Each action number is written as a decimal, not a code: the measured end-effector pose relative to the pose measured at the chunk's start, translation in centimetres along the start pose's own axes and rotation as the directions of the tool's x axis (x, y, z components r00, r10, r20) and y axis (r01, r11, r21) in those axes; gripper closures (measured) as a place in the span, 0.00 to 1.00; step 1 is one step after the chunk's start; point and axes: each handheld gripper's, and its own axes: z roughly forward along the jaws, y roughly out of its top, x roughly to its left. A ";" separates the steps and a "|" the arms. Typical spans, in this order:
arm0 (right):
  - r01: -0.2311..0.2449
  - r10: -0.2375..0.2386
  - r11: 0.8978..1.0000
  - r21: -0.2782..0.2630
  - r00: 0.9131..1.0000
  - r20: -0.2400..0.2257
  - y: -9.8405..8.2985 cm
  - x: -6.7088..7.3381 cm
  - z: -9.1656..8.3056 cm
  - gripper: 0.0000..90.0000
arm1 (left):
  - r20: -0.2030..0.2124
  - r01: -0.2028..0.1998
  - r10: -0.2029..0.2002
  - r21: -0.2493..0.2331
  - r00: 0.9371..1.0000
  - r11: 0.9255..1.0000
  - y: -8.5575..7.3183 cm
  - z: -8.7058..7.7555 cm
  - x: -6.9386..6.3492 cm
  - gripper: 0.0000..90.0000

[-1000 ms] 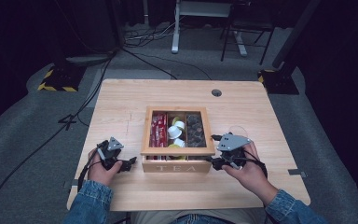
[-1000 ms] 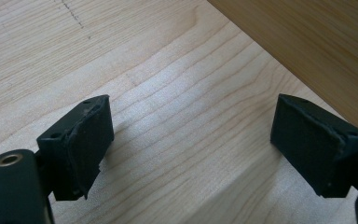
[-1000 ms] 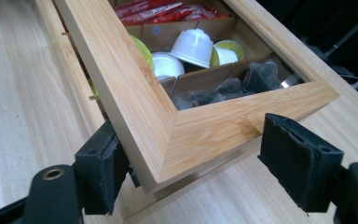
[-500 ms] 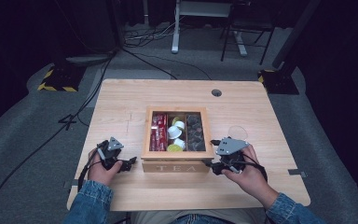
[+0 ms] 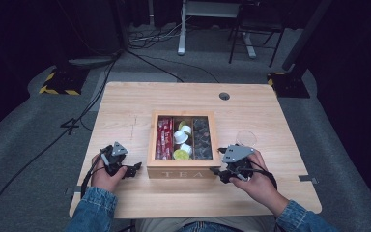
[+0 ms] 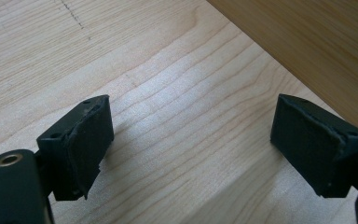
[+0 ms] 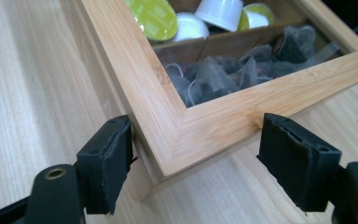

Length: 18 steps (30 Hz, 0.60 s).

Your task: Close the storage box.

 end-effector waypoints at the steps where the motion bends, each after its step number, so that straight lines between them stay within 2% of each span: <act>1: -0.001 0.001 1.000 0.007 1.000 -0.011 -0.1 0.0 0.0 0.31 | 0.000 0.000 0.000 -0.002 1.000 1.000 0.0 0.0 0.0 0.15; 3: -0.039 0.038 0.999 -0.025 0.998 -0.044 -0.1 -0.1 -0.2 0.36 | 0.000 -0.001 0.001 -0.002 1.000 1.000 0.0 0.0 0.0 0.15; 6: -0.046 0.044 0.998 -0.037 0.997 -0.056 0.1 -0.2 -0.5 0.40 | -0.001 -0.004 0.004 0.000 1.000 1.000 0.0 0.0 0.0 0.15; 10: -0.059 0.056 0.998 -0.038 0.997 -0.061 0.0 -0.3 -0.5 0.39 | -0.001 -0.001 0.001 0.000 1.000 1.000 0.0 0.0 0.0 0.15; 14: -0.114 0.107 0.991 -0.068 0.989 -0.099 0.1 -0.4 -0.6 0.35 | -0.001 -0.001 0.001 0.000 1.000 1.000 0.0 0.0 0.0 0.15; 15: -0.114 0.107 0.991 -0.068 0.989 -0.099 0.1 -0.4 -0.6 0.35 | -0.002 -0.004 0.004 0.001 1.000 1.000 0.0 0.0 0.0 0.15; 18: -0.160 0.147 0.982 -0.102 0.981 -0.123 0.4 -0.8 -1.0 0.30 | -0.004 -0.001 0.001 -0.001 1.000 1.000 -0.2 -0.2 -0.1 0.15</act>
